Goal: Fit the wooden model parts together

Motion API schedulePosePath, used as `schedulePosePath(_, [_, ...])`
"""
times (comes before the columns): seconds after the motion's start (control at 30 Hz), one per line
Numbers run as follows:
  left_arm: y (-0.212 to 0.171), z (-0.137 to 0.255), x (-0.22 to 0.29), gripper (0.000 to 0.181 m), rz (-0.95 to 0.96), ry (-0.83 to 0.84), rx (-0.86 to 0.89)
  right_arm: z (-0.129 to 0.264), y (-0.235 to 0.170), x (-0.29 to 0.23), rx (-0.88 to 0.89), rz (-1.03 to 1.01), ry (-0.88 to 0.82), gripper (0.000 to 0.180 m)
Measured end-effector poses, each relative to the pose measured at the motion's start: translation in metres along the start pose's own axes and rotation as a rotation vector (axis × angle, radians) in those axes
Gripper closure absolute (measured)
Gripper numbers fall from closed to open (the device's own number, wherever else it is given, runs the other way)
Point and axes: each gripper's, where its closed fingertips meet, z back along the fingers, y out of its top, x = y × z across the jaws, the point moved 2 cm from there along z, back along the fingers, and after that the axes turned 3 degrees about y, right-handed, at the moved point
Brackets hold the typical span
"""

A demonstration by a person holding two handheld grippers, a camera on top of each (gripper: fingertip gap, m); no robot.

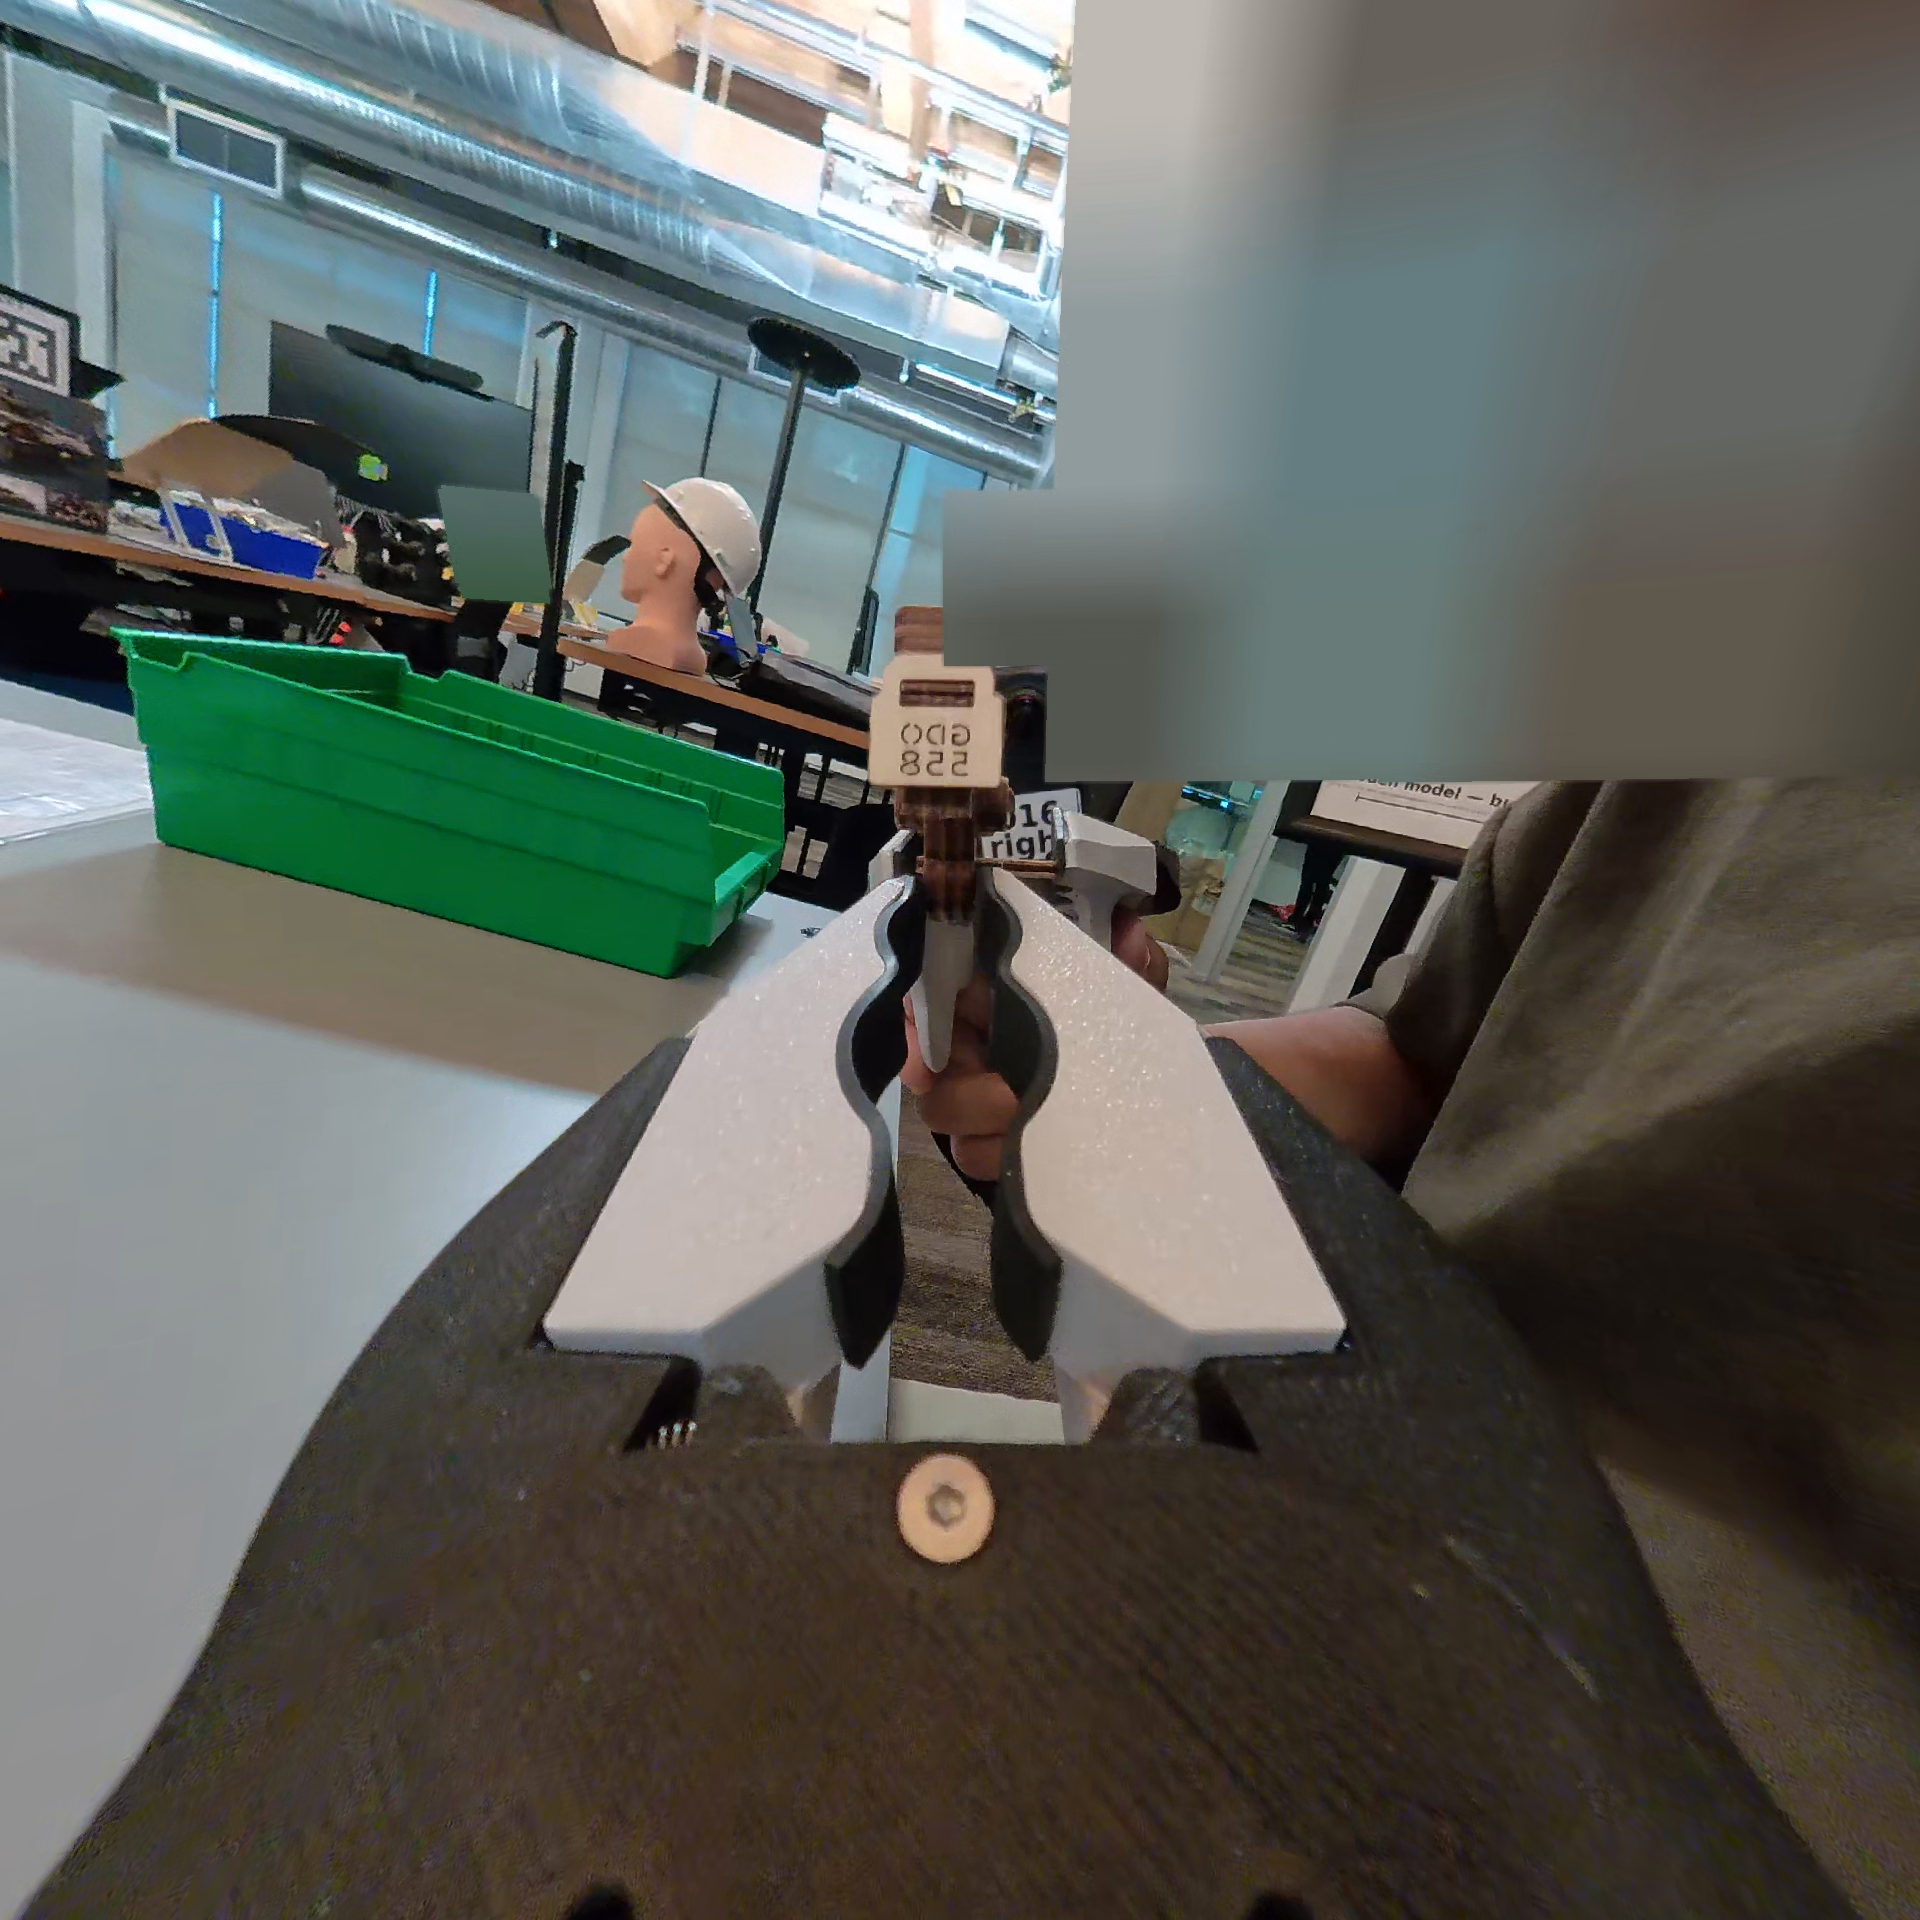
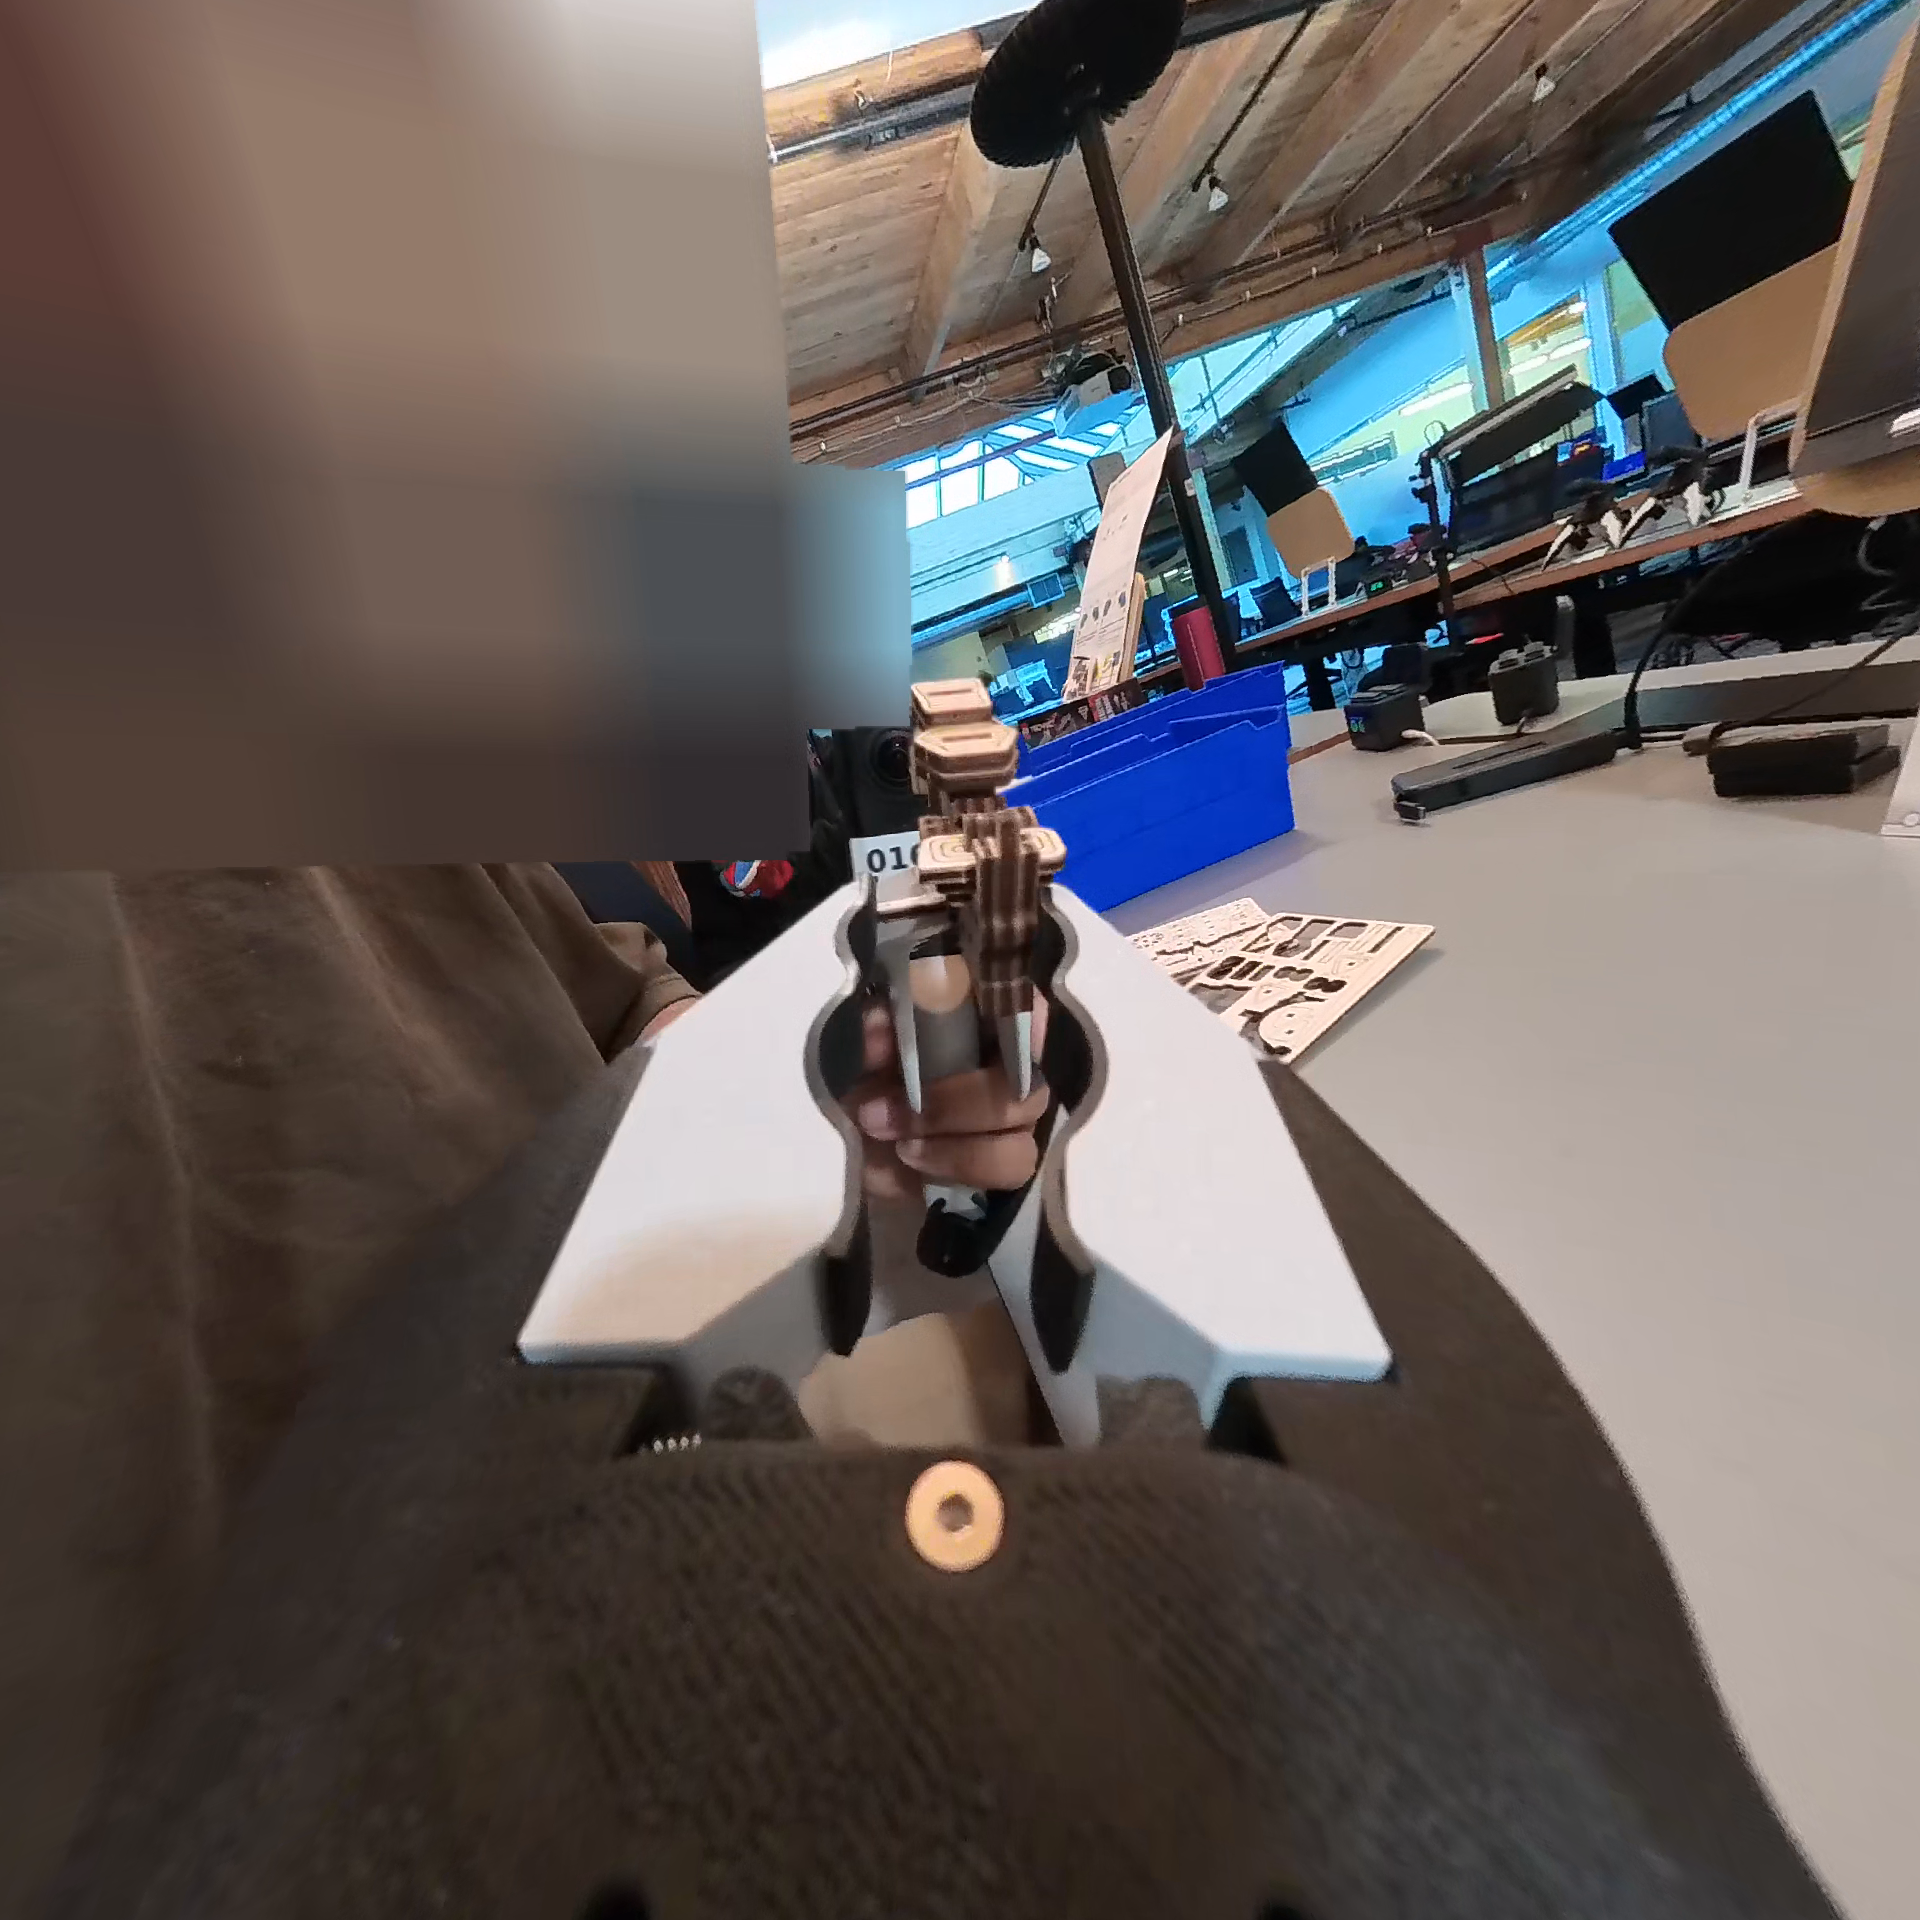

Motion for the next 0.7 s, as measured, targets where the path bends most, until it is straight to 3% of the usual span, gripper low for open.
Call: schedulePosePath(0.7, [-0.0017,-0.0015,-0.0029,0.173,0.009,0.018,-0.003,0.0001,0.0008,0.0022,-0.058,0.041,-0.044,0.153])
